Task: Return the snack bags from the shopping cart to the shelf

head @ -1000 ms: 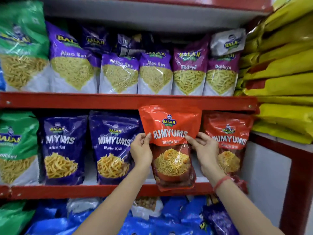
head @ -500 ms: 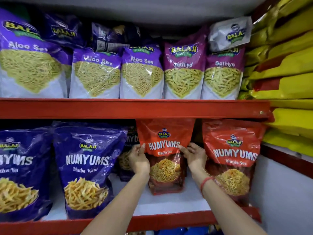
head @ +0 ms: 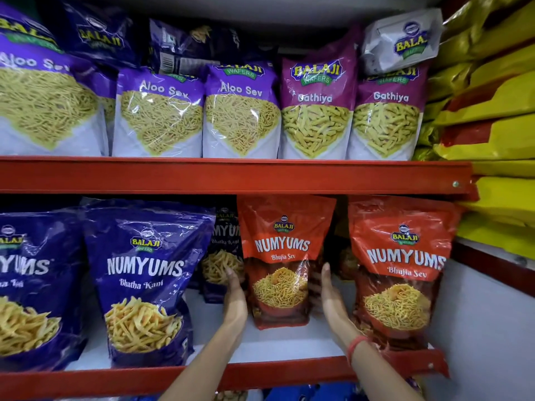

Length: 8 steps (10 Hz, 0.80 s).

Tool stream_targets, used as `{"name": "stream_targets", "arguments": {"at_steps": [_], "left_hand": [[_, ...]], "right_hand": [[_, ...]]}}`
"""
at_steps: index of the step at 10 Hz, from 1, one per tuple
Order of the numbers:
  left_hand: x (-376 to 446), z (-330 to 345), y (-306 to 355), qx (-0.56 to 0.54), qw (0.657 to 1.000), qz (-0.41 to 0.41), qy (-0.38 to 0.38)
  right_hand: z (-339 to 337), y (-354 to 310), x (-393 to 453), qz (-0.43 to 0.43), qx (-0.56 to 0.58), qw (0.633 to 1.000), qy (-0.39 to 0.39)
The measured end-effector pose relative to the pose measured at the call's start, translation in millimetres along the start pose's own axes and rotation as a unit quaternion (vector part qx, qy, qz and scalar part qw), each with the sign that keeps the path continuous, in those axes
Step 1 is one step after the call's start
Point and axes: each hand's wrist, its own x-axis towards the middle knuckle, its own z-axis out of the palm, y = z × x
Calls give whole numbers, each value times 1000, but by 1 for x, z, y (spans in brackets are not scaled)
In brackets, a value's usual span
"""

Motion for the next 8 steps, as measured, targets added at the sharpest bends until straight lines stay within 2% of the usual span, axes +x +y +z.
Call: {"name": "stream_targets", "arguments": {"at_steps": [1,3,7,8], "left_hand": [[-24,-3,5,-1,999,9,-39],[-55,-19,12,45,998,4,-37],[-81,-39,4,87,992,14,-89],[-85,-47,11,103,990,46,-79]], "right_hand": [[3,-5,-24,15,-9,1000,-1],[-7,-2,-49,-10,-68,998,2],[-19,-7,-97,-18,-156,988,-13],[-19,-26,-118,-42,-195,980,22]]}}
